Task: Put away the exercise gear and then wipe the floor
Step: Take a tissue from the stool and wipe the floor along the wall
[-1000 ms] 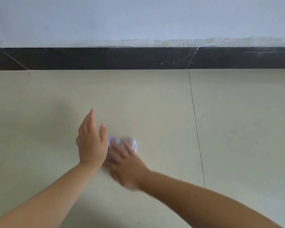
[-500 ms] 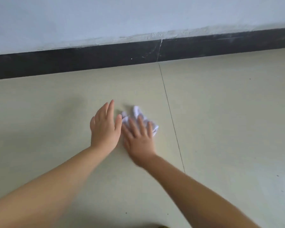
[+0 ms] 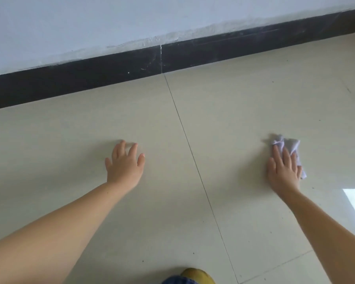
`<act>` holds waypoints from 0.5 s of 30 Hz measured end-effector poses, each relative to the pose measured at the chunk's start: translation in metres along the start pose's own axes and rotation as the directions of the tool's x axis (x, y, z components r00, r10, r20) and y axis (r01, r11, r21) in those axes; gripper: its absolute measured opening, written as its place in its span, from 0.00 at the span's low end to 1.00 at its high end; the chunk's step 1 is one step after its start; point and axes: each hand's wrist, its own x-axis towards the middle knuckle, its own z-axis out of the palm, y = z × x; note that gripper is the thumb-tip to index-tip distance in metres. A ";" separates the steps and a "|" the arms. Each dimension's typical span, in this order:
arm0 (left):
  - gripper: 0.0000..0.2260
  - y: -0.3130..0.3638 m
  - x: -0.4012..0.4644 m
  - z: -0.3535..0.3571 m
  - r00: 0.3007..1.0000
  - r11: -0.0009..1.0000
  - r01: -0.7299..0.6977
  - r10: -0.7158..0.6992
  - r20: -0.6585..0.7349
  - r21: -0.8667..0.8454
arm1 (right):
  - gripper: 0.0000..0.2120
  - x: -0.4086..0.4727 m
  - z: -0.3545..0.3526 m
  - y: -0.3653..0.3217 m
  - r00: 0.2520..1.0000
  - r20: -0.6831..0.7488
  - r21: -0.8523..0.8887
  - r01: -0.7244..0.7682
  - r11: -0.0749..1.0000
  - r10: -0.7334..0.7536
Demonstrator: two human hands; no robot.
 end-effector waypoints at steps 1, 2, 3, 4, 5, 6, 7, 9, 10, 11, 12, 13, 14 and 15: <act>0.21 0.001 0.000 0.000 1.000 1.000 0.010 -0.010 -0.003 -0.009 | 0.26 -0.002 0.007 -0.016 0.994 -0.026 0.022 -0.107 0.994 0.107; 0.21 0.002 0.000 -0.001 1.000 1.000 0.017 -0.017 -0.008 -0.014 | 0.25 -0.016 0.020 -0.039 0.992 -0.065 0.005 -0.110 0.994 0.110; 0.21 0.002 0.000 -0.001 1.000 1.000 0.022 -0.022 -0.013 -0.013 | 0.25 -0.038 0.040 -0.063 0.991 -0.133 -0.048 -0.010 0.999 0.003; 0.20 0.003 0.000 -0.001 1.000 1.000 0.024 -0.024 -0.014 -0.009 | 0.25 -0.070 0.061 -0.092 0.973 -0.151 -0.108 0.159 0.981 -0.174; 0.20 0.004 0.000 -0.001 1.000 1.000 0.029 -0.029 -0.013 -0.008 | 0.25 -0.108 0.082 -0.119 0.922 -0.090 -0.161 0.361 0.919 -0.377; 0.20 0.005 0.000 -0.002 0.999 0.999 0.036 -0.036 -0.013 -0.008 | 0.25 -0.147 0.101 -0.139 0.824 -0.004 -0.178 0.557 0.811 -0.566; 0.20 0.006 0.000 -0.002 0.999 0.999 0.043 -0.043 -0.017 -0.007 | 0.25 -0.181 0.112 -0.152 0.702 0.091 -0.167 0.710 0.684 -0.707; 0.21 0.008 0.002 -0.003 0.999 0.999 0.040 -0.040 -0.034 0.002 | 0.25 -0.205 0.110 -0.154 0.456 0.288 -0.081 0.888 0.453 -0.842; 0.21 0.009 0.004 -0.004 0.999 1.000 0.026 -0.025 -0.046 0.013 | 0.25 -0.192 0.102 -0.140 0.353 0.340 -0.063 0.933 0.354 -0.871; 0.21 0.009 0.006 -0.004 0.999 1.000 0.007 -0.006 -0.053 0.028 | 0.24 -0.170 0.093 -0.121 0.298 0.333 -0.087 0.955 0.285 -0.895; 0.22 0.011 0.007 -0.005 0.999 0.999 -0.013 0.015 -0.052 0.044 | 0.23 -0.140 0.083 -0.098 0.317 0.286 -0.130 0.948 0.291 -0.904; 0.22 0.013 0.009 -0.005 0.998 0.998 -0.032 0.035 -0.044 0.057 | 0.23 -0.102 0.071 -0.073 0.430 0.224 -0.198 0.899 0.391 -0.875; 0.22 0.016 0.011 -0.006 0.998 0.997 -0.048 0.050 -0.036 0.064 | 0.24 -0.061 0.054 -0.050 0.602 0.120 -0.274 0.784 0.557 -0.789; 0.22 0.019 0.012 -0.005 0.998 0.996 -0.059 0.061 -0.029 0.063 | 0.25 -0.020 0.033 -0.029 0.771 0.008 -0.303 0.608 0.733 -0.637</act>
